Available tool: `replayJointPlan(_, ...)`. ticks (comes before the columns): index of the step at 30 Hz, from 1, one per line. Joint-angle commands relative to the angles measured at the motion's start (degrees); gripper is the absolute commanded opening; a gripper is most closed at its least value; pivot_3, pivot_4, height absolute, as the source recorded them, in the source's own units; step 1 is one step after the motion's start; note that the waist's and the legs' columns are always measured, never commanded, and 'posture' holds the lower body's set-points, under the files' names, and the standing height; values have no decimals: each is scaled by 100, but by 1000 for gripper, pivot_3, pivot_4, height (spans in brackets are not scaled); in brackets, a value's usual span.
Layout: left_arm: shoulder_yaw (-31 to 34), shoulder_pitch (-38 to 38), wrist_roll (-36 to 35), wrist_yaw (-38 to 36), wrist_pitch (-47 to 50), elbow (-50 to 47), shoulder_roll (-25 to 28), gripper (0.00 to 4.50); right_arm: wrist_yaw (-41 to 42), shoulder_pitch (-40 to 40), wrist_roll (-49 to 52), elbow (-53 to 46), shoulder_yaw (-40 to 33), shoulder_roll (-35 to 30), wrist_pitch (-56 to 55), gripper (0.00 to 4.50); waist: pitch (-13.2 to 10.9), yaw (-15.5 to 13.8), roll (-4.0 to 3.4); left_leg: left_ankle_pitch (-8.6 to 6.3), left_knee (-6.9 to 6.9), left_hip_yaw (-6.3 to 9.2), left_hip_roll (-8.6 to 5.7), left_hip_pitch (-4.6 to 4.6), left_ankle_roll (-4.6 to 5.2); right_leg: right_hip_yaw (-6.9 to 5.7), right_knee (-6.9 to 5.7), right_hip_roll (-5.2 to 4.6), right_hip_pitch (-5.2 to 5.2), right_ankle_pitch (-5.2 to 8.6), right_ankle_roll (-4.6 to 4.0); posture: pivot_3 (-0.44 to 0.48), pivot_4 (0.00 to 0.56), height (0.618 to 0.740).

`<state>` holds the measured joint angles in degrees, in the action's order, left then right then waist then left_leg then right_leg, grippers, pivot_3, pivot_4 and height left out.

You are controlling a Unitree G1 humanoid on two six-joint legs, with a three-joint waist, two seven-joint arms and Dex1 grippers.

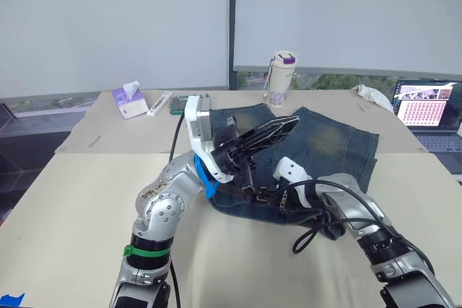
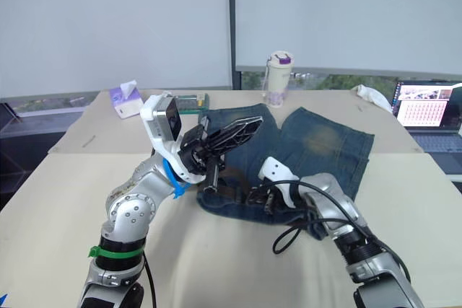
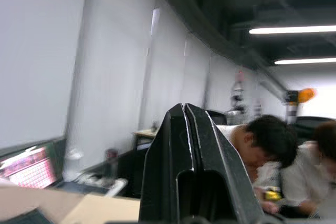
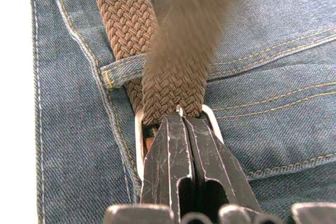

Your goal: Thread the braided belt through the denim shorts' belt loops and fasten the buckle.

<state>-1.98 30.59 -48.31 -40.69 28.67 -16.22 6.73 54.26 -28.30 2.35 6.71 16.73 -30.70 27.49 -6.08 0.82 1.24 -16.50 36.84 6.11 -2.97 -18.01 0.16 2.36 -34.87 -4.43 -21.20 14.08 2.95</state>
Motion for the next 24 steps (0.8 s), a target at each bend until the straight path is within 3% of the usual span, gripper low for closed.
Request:
replayJointPlan(1, 116, 31, 689, 354, -283, 562, 174, 0, -132, 418, -273, 420, 346, 15, 321, 34, 3, 9, -5, -1, 0, 2, 0, 6, 0, -1, -2, 1, 4, 6, 4, 0, 150, 740)
replayJointPlan(6, -8, -20, 1060, -54, -525, 873, 408, 0, -228, 567, -152, 94, 120, -8, 380, 34, -4, -1, 4, -2, -2, 9, 1, -11, -3, -3, -2, 1, -15, -10, -22, 0, 150, 740)
replayJointPlan(10, 183, -153, 1158, 159, -328, 1180, 517, 0, -329, 699, -150, -3, 38, -8, 361, 34, -5, -6, 4, -3, -2, 10, 1, -17, -3, -1, 0, -8, -17, -20, -39, 0, 150, 740)
replayJointPlan(14, 555, -604, 579, 673, 449, 968, 477, 0, -376, 773, -130, -42, 20, -9, 341, 34, -8, -4, -3, -4, -2, 15, 6, -16, -2, -2, -2, -7, -18, 5, 3, 0, 150, 740)
replayJointPlan(17, 960, -944, 126, 1153, 878, 714, 414, 858, -401, 798, -137, -40, 15, -15, 323, 0, -13, -8, 6, -4, -2, 18, 11, -18, -1, -1, -2, -9, -21, 5, 3, 0, 150, 740)
replayJointPlan(20, 1433, -1246, 164, 2391, 1252, 531, 312, 1879, -382, 851, -127, -92, 11, -36, 339, 0, -17, -22, 17, -4, -2, 23, 13, -17, -2, -5, -2, -10, -17, 5, 3, 0, 150, 740)
replayJointPlan(24, 1936, -1695, -582, 3306, 1879, 56, 66, 3214, -347, 866, -133, -81, 50, -41, 320, 0, -17, -21, 14, -10, -3, 24, 13, -16, -8, -2, -2, -10, -17, 8, 7, 0, 150, 740)
